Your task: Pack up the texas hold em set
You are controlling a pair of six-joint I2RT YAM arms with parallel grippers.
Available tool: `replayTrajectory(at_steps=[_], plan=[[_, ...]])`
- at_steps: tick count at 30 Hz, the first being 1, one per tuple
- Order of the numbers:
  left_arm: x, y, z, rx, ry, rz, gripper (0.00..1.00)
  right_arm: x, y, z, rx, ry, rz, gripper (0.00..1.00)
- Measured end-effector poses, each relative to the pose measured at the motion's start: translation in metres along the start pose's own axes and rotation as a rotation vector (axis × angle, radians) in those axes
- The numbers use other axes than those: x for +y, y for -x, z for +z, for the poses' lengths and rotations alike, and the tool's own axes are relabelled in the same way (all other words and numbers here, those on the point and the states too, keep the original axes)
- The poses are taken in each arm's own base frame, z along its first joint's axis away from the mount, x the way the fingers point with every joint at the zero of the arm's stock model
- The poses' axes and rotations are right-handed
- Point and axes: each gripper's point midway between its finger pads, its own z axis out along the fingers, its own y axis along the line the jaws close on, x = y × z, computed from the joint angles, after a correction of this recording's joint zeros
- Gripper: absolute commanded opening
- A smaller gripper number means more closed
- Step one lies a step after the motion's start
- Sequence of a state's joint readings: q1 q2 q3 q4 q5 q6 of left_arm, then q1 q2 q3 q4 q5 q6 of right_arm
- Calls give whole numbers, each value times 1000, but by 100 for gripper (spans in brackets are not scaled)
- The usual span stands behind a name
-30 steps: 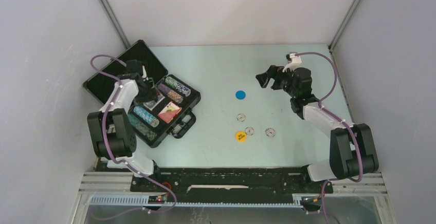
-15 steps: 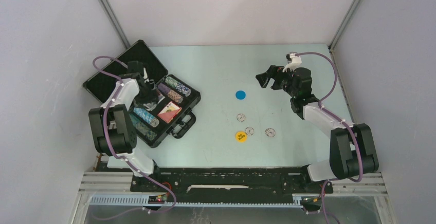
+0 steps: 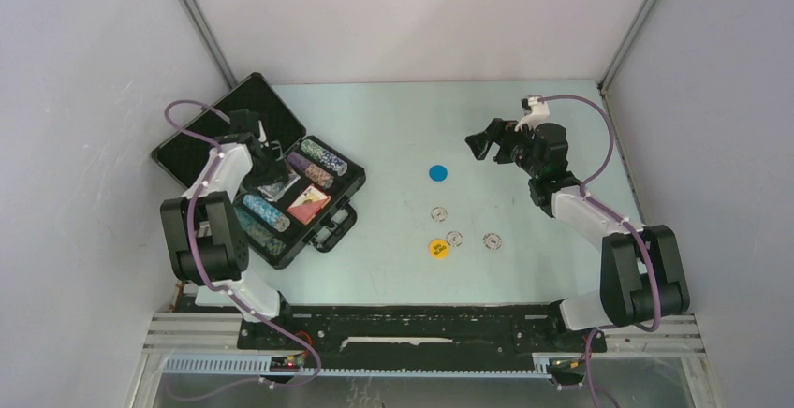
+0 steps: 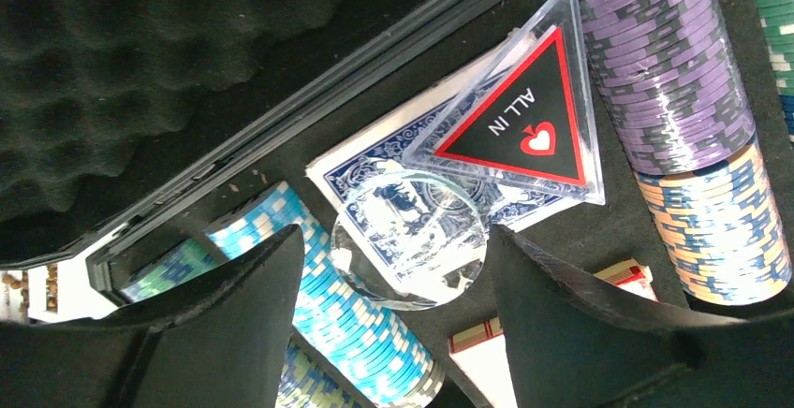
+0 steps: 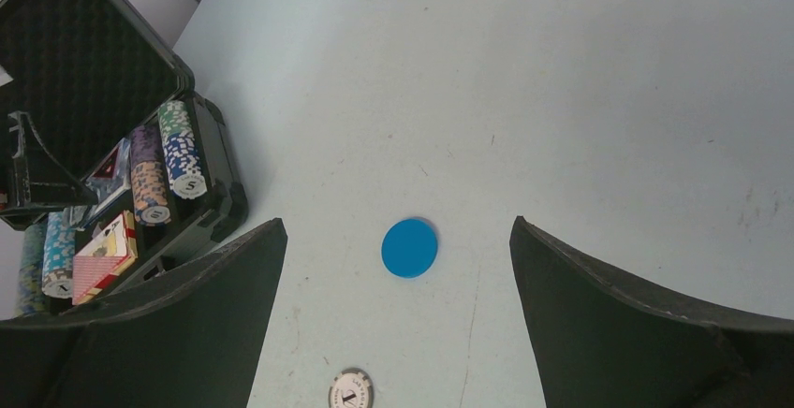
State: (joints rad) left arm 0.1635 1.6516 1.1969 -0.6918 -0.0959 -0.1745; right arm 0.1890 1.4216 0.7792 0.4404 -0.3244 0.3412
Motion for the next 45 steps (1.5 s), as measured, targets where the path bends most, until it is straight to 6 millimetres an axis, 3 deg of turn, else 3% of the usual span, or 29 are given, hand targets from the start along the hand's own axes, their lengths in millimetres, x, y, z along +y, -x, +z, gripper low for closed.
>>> replayTrajectory(at_steps=[4,5,8,10,14,16,18,20,23,26,31,34,37,45], plan=[[5,9,-11,-55,22,-4,88,0,0,0,0,0,1,100],[5,14,-18,-86,24,-3,96,0,0,0,0,0,2,100],[-1,26,-47,-208,7,12,100,-1,1,0,-2,-1,2,100],[-15,30,-74,-300,-40,36,100,-1,1,0,-3,-3,2,100],[-73,29,-143,-495,-187,169,100,-2,1,0,-5,-4,0,100],[-112,13,-173,-551,-300,260,100,-2,2,0,-5,-5,-1,100],[-145,-8,-186,-560,-400,325,100,-3,2,0,-8,-12,-2,100],[-171,-40,-183,-521,-472,392,100,-7,2,0,-10,-28,-4,100],[-213,-118,-166,-387,-571,529,100,-13,3,-1,-11,-49,-1,100],[-240,-185,-153,-254,-609,658,100,-20,5,-2,-16,-71,0,100],[-274,-263,-134,-126,-571,868,100,-25,6,-4,-21,-88,-2,100],[-297,-280,-127,-85,-542,929,100,-26,6,-3,-21,-89,-3,100],[-319,-282,-121,-76,-534,934,100,-26,6,-4,-21,-89,-5,100],[-353,-284,-116,-54,-535,950,95,-28,8,-4,-24,-95,-3,100]])
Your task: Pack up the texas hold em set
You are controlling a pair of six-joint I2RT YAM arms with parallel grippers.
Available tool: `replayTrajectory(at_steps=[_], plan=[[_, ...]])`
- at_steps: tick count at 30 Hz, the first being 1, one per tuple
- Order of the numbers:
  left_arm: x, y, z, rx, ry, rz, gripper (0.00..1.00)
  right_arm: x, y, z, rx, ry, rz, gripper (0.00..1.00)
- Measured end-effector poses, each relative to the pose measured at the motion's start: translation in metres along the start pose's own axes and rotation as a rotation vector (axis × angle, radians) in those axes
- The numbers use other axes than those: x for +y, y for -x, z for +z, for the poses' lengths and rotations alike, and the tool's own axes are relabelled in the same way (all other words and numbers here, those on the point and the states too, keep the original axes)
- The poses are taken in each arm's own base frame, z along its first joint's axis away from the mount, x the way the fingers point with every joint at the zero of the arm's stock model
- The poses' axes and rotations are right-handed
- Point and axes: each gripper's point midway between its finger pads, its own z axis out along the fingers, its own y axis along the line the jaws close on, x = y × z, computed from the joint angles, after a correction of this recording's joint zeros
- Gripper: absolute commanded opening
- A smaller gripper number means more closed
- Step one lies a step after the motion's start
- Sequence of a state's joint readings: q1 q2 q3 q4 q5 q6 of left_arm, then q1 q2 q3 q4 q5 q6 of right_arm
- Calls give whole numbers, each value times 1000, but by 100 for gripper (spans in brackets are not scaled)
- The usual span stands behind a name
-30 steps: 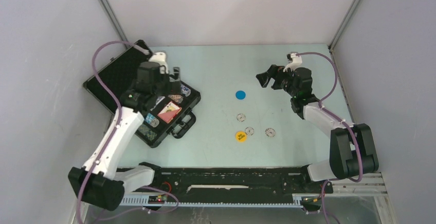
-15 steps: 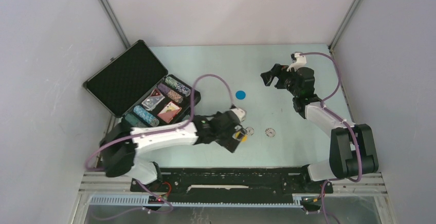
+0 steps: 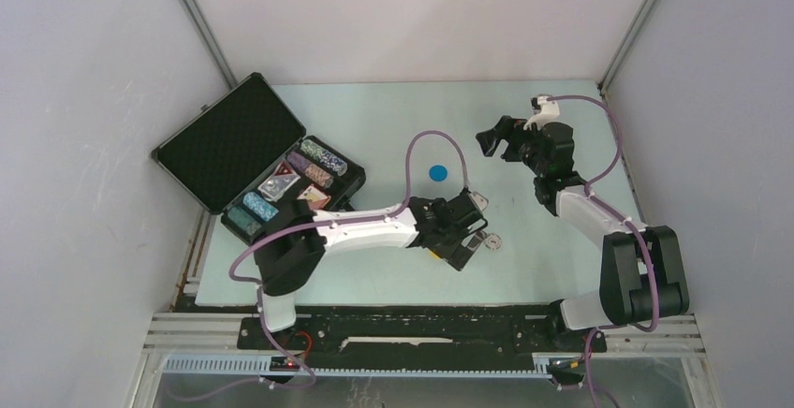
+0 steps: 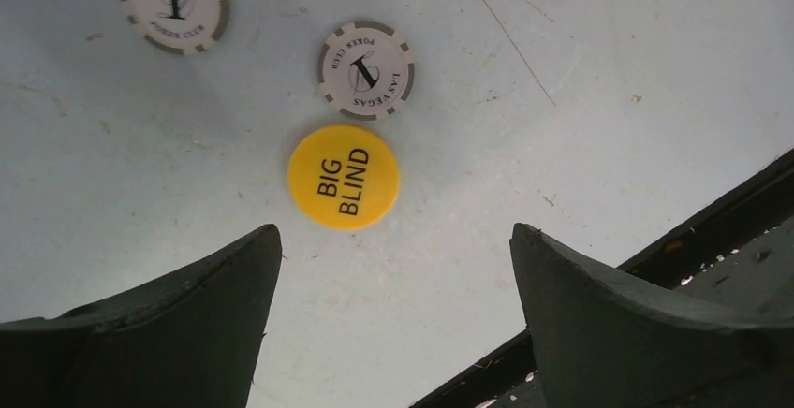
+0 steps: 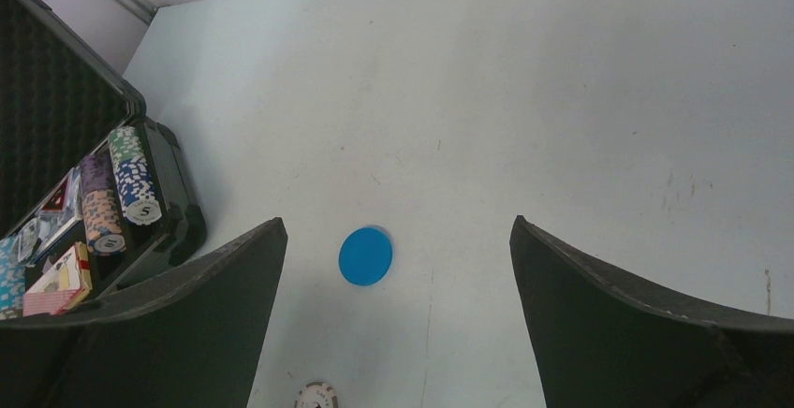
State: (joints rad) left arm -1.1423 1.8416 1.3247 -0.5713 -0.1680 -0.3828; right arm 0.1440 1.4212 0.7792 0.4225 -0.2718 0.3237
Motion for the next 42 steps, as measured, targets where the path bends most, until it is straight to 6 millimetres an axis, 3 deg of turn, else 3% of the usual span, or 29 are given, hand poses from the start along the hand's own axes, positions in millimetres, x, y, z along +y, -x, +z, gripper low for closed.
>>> replayTrajectory(at_steps=[4,10,22,37,42], plan=[[-2,-10,13,49,0,6,89,0,0,0,0,0,1,100],[3,-21,27,107,6,-12,94,-2,1,0,-1,-2,2,100],[21,-13,33,101,-4,-87,84,-1,1,0,0,2,2,100],[23,-12,39,100,-6,-101,67,1,0,-1,4,12,2,100],[25,-14,40,97,39,-83,68,1,0,-1,4,12,2,99]])
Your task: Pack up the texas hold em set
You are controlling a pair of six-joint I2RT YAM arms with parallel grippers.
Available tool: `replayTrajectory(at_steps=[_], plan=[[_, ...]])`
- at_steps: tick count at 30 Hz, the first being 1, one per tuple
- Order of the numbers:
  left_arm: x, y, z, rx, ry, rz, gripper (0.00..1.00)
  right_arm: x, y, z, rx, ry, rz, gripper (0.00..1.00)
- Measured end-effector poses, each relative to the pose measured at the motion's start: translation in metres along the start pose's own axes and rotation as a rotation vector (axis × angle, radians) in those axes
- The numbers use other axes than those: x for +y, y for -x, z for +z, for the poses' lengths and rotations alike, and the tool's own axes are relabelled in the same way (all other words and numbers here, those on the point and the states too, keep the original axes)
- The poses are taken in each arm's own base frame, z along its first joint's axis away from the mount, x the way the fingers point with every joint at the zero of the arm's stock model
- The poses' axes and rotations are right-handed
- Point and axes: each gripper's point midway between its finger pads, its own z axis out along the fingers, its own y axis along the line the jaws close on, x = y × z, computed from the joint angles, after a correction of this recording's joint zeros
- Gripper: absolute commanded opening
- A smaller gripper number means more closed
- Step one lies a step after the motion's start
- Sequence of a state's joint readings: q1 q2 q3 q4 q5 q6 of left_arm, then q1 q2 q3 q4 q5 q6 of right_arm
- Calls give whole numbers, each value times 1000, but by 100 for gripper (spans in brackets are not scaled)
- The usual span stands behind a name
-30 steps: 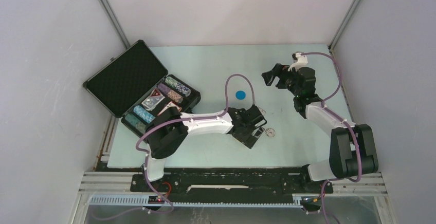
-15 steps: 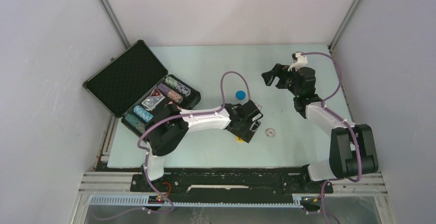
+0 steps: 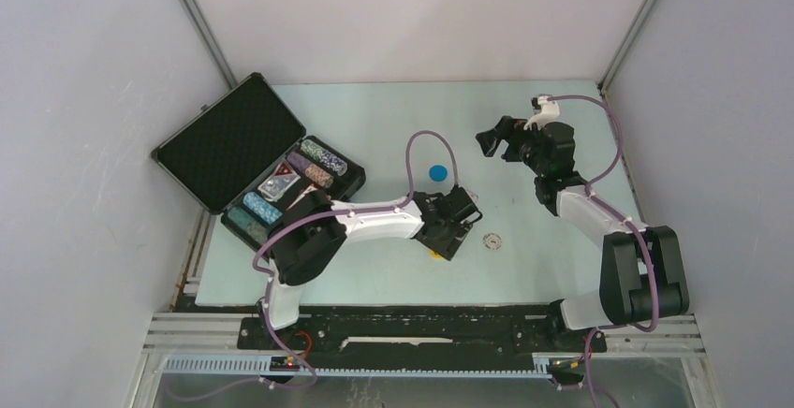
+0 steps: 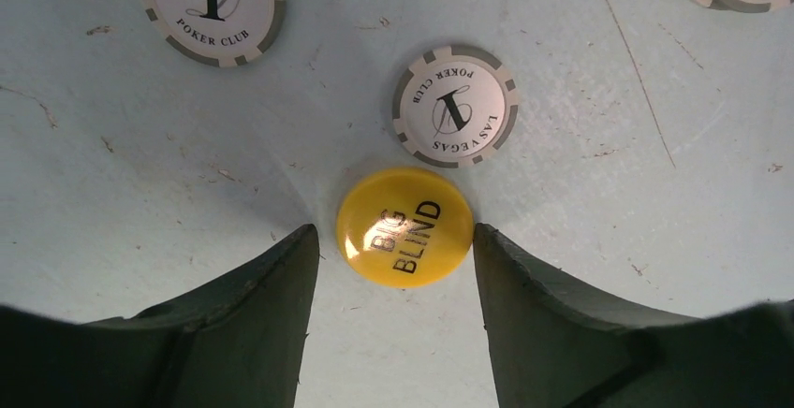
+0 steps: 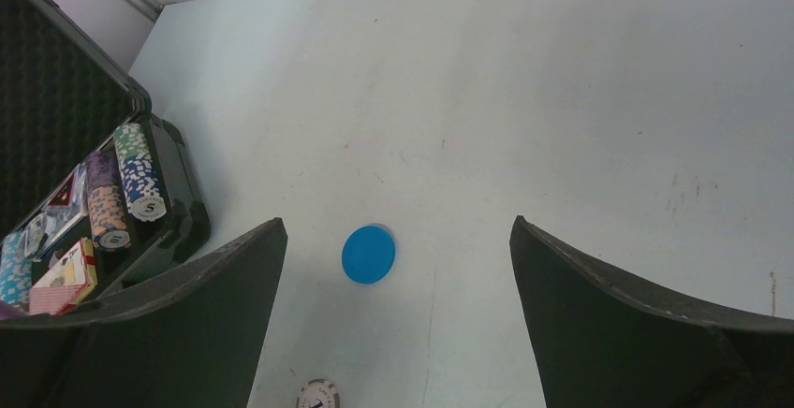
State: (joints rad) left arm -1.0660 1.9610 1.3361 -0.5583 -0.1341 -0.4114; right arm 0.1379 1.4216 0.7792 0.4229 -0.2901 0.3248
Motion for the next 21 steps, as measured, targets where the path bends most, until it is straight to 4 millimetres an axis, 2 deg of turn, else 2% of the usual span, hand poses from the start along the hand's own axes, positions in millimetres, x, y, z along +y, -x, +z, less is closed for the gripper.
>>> replayTrajectory(at_steps=[6,16,21], plan=[[0,-1,1,3,23,9,68,0,0,0,0,0,0,100],[0,0,1,3,28,-2,50,0,0,0,0,0,1,100],[2,2,0,0,25,-23,47,0,0,0,0,0,2,100]])
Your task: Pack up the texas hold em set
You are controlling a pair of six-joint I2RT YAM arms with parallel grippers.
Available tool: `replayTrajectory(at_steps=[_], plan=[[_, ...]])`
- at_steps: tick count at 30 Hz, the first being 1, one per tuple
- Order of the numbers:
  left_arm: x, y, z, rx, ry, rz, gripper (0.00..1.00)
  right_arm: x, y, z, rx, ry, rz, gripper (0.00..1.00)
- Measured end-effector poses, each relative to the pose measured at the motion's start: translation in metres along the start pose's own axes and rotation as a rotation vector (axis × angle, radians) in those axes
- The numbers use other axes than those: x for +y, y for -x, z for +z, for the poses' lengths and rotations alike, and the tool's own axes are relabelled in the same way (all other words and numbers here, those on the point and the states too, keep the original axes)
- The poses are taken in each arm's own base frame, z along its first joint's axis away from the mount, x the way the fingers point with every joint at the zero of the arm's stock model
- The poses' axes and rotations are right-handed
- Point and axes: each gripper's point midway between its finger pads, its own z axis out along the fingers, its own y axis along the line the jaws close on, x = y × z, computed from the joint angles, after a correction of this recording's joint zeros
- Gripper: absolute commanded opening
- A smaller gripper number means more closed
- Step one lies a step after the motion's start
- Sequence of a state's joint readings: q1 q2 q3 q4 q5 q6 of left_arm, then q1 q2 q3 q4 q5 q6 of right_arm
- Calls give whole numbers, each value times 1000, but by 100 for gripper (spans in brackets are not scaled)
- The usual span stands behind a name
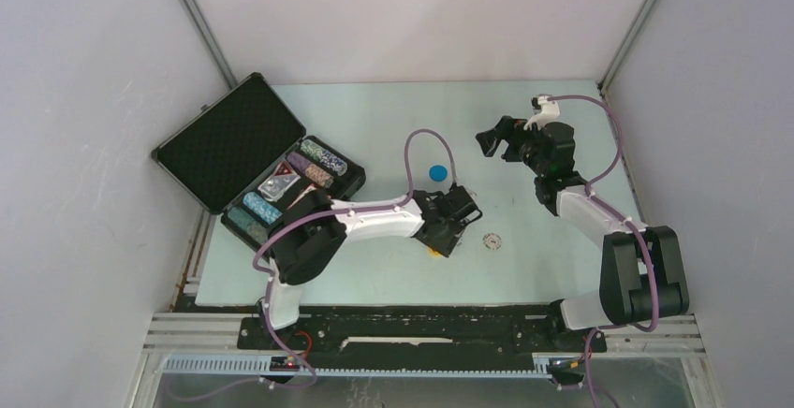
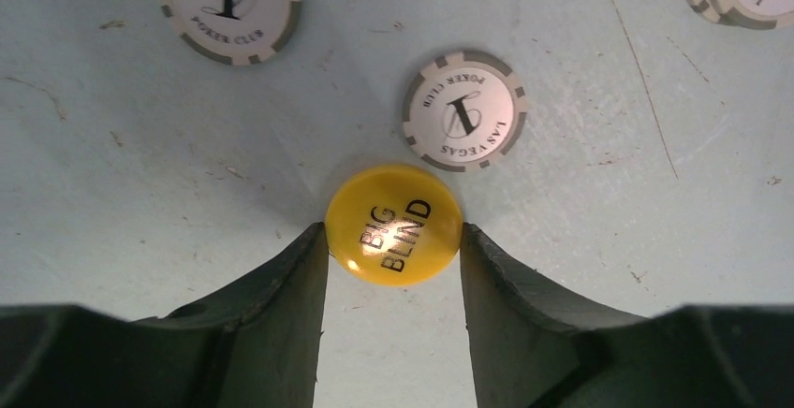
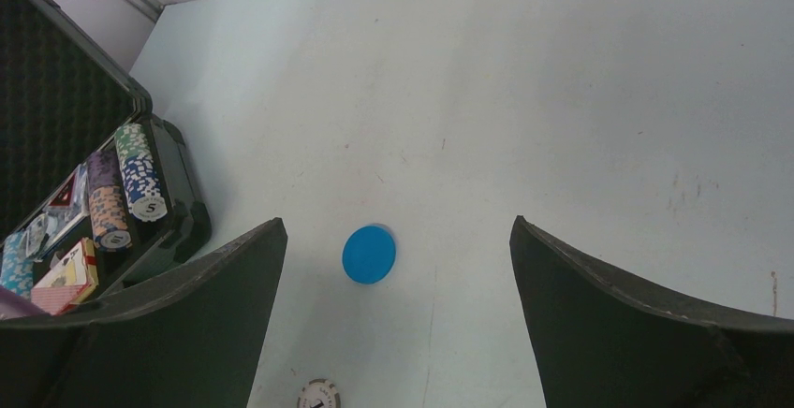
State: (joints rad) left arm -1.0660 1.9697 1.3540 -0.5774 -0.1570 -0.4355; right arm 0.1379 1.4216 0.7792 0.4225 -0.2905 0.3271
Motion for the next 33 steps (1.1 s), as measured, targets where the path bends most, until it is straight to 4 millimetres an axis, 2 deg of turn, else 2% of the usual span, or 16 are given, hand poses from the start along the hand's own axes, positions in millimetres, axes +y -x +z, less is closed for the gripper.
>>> replayTrajectory(at_steps=[3,5,8,11,13,15,17,18,20,26,29,33], plan=[[8,4,-3,-12,8,-19,44,0,0,0,0,0,1,100],[18,9,-13,-33,12,-41,43,0,0,0,0,0,1,100],[44,21,-42,-97,20,-102,43,0,0,0,0,0,1,100],[86,38,-82,-196,34,-197,45,0,0,0,0,1,1,100],[128,46,-113,-276,67,-287,47,0,0,0,0,1,1,100],[172,45,-139,-342,126,-374,48,0,0,0,0,1,1,100],[212,34,-157,-375,197,-446,48,0,0,0,0,1,2,100],[226,27,-161,-377,228,-470,48,0,0,0,0,1,1,100],[252,8,-163,-351,286,-511,47,0,0,0,1,2,2,100],[298,-39,-141,-199,328,-611,46,1,0,0,1,4,5,100],[311,-53,-129,-129,344,-619,46,1,0,0,1,4,5,100],[314,-60,-117,-76,339,-601,45,1,0,0,1,4,5,100]])
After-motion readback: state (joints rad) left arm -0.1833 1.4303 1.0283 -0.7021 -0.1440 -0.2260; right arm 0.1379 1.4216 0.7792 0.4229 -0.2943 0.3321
